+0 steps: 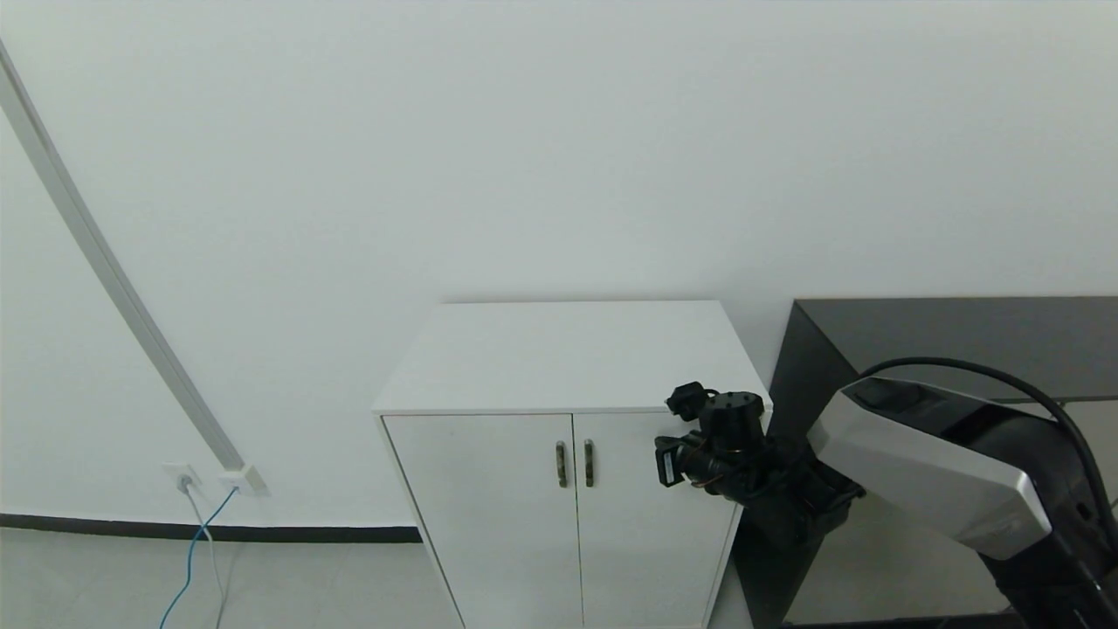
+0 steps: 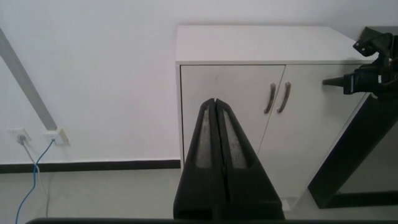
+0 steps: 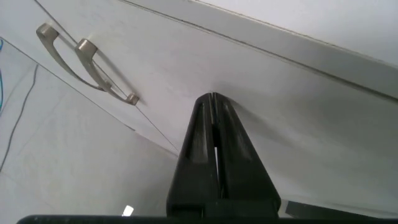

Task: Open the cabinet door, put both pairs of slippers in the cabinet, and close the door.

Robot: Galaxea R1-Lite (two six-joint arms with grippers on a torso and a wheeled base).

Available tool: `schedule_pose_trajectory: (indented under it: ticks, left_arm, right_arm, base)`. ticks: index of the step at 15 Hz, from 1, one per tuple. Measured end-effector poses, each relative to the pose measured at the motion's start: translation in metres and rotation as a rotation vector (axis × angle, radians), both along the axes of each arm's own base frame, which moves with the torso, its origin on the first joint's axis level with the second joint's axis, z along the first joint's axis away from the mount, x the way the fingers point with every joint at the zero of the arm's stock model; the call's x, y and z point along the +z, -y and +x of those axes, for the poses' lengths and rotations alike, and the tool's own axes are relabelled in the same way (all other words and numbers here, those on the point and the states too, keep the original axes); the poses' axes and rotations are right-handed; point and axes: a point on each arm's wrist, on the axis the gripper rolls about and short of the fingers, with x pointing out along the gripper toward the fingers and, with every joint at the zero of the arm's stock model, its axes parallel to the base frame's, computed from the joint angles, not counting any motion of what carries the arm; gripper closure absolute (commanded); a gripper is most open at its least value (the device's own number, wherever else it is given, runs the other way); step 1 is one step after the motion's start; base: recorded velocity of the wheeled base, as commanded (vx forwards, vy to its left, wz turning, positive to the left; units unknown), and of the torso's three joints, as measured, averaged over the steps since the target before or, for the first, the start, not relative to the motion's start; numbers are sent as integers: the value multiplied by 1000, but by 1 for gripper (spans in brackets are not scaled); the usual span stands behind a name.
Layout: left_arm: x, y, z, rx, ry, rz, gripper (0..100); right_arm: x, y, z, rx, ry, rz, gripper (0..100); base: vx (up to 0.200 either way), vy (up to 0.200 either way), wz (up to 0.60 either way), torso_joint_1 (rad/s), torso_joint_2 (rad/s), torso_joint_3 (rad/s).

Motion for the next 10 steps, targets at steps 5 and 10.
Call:
schedule_pose_trajectory:
  ticks: [5,10]
  left_arm:
    - [0,0,0,-1,0,1,100]
    - [0,0,0,-2,0,2,100]
  right_arm:
    - [0,6,-34,9,-33,32,100]
    - [15,40,-90,-2,-27,51,100]
  base:
    - [0,0,0,0,0,0]
    - [0,0,0,0,0,0]
